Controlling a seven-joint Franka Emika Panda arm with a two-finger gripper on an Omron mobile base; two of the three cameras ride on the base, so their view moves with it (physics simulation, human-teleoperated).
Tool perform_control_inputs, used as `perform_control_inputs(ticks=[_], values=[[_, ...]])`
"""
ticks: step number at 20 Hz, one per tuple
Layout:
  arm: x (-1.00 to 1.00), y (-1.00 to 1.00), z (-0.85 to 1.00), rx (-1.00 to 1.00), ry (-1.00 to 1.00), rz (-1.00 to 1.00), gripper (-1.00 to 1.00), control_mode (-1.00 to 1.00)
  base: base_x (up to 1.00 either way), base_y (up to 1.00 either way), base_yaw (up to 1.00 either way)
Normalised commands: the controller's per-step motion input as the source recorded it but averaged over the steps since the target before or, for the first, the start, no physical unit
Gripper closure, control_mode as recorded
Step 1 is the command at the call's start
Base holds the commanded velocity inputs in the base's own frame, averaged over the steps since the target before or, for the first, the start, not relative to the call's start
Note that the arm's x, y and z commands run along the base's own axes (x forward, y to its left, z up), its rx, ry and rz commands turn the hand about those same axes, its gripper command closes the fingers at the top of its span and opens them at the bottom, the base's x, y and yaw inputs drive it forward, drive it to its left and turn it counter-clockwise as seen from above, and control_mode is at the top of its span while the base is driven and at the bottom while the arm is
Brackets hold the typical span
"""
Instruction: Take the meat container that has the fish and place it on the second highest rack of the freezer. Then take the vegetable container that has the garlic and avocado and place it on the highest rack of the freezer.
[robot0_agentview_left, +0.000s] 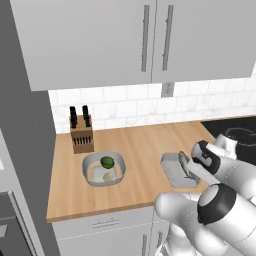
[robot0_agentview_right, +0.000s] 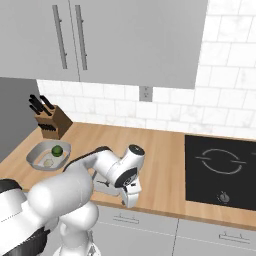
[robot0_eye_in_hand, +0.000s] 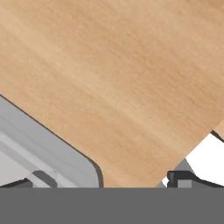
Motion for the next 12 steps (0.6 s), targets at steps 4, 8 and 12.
perform_control_inputs(ticks=[4,8,12], values=[[0.15,0.01,-0.21,0.00,0.00,0.00,1.00,-1.00,0.00,0.00,0.00],[0.10,0.07,-0.19,0.00,0.00,0.00,1.00,-1.00,0.00,0.00,0.00],[0.00,0.16,-0.25,0.00,0.00,0.00,1.00,-1.00,0.00,0.00,0.00]])
